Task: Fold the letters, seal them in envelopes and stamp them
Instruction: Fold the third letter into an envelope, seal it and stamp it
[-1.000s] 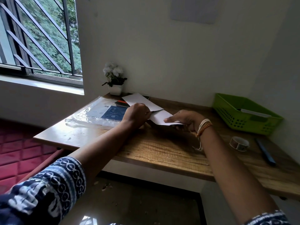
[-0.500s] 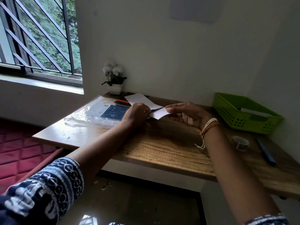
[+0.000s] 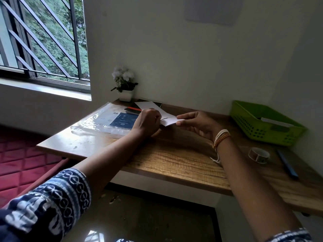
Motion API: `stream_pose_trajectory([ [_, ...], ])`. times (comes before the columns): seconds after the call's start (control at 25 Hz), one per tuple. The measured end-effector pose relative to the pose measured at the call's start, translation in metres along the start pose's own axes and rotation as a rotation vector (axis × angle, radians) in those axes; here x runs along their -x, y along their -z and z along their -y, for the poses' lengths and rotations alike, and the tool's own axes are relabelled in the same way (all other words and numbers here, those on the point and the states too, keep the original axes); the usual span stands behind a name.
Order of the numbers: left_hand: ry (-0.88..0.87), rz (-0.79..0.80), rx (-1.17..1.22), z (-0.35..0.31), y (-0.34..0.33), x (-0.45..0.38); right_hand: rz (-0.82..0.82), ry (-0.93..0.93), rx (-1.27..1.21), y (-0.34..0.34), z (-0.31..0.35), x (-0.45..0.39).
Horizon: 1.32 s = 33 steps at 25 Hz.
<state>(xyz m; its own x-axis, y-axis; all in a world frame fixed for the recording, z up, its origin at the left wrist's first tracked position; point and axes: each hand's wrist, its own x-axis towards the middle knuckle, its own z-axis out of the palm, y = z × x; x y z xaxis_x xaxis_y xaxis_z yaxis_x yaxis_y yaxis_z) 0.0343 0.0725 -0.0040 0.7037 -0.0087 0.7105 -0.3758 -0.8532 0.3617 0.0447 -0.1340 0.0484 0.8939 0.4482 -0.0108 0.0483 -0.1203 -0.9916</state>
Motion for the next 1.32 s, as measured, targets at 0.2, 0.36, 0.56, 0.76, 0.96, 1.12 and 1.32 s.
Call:
stream_pose_trajectory([
  [0.2,0.126,-0.002,0.011,0.005,-0.001,-0.003,-0.033,0.036,0.007,-0.003,-0.002,0.000],
  [0.36,0.262,0.108,0.063,0.009,-0.003,-0.005,-0.018,-0.005,-0.041,-0.002,-0.003,0.000],
  [0.56,0.244,0.212,0.003,0.011,-0.006,-0.006,-0.101,-0.081,0.037,-0.002,-0.010,-0.003],
  [0.76,0.154,0.271,-0.159,0.007,-0.006,-0.008,-0.091,-0.125,0.064,-0.005,-0.011,-0.003],
  [0.96,0.053,0.269,-0.182,0.004,-0.004,-0.008,-0.201,-0.045,0.041,-0.006,-0.017,-0.010],
  [1.12,-0.028,0.259,-0.149,0.001,-0.007,-0.005,-0.259,0.003,0.016,-0.007,-0.020,-0.015],
  [1.32,-0.032,0.242,-0.121,0.002,-0.004,-0.005,-0.214,0.109,0.299,-0.009,-0.017,-0.016],
])
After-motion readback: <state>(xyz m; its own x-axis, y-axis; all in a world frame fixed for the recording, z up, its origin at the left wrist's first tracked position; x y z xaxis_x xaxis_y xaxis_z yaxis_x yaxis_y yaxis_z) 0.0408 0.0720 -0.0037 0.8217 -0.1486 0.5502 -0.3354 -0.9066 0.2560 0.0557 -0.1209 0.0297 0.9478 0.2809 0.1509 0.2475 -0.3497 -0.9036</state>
